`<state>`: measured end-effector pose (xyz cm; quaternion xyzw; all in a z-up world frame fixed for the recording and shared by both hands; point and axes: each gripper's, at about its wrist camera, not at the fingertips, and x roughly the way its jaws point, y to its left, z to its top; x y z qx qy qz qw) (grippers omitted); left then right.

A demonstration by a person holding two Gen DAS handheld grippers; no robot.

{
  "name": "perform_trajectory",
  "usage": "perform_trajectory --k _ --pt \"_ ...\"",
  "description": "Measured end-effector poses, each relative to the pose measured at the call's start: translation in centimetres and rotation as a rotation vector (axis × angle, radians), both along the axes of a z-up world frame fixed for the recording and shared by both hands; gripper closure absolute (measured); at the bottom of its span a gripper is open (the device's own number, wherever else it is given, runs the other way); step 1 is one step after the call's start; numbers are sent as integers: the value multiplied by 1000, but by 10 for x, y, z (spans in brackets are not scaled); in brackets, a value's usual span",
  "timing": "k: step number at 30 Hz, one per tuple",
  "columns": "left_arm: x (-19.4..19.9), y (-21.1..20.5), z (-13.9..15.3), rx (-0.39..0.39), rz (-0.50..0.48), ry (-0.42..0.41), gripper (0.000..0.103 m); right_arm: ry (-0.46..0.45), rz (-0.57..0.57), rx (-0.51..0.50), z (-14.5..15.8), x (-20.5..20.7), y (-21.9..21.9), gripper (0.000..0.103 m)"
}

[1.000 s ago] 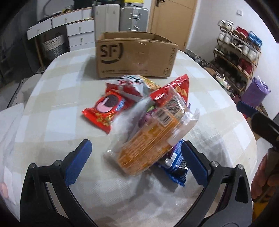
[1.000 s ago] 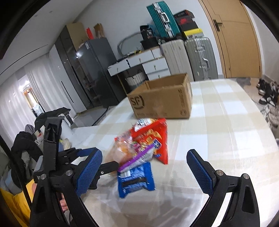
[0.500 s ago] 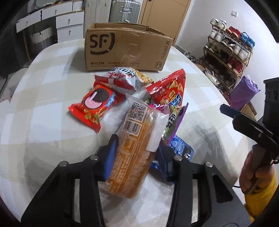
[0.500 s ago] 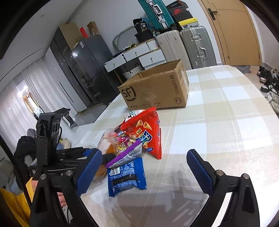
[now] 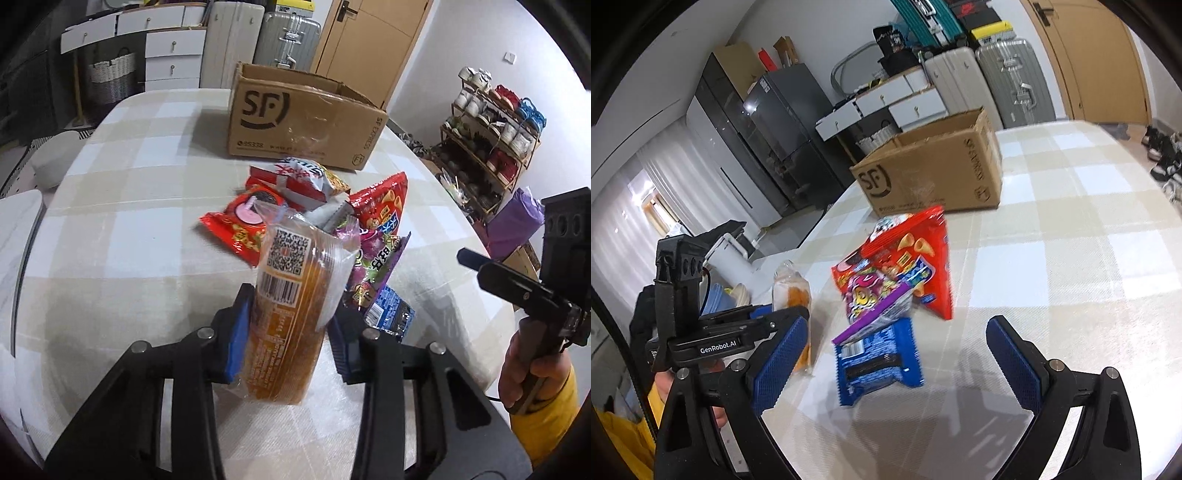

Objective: Organize snacks
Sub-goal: 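Grasp the clear bread-roll bag with the left tool while the right tool grasps the purple candy bag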

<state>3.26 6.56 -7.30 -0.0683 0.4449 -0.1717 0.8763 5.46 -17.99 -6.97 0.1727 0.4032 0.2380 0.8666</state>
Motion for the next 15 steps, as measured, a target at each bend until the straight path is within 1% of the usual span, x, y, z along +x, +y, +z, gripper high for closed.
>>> perform_trajectory --k 4,8,11,13,14,15 --pt "-11 13 4 -20 20 -13 68 45 33 9 -5 7 12 4" --pt "-15 21 5 -35 22 -20 68 88 66 33 -10 23 28 4" --pt "-17 25 6 -47 20 -29 69 105 73 33 -14 34 37 4" --pt "-19 27 6 -51 24 -33 69 149 74 6 -23 46 46 4" --pt "-20 29 5 -55 23 -33 69 170 75 -9 -27 51 50 5" --pt "-20 30 4 -59 26 -33 69 181 75 -12 -31 54 52 12"
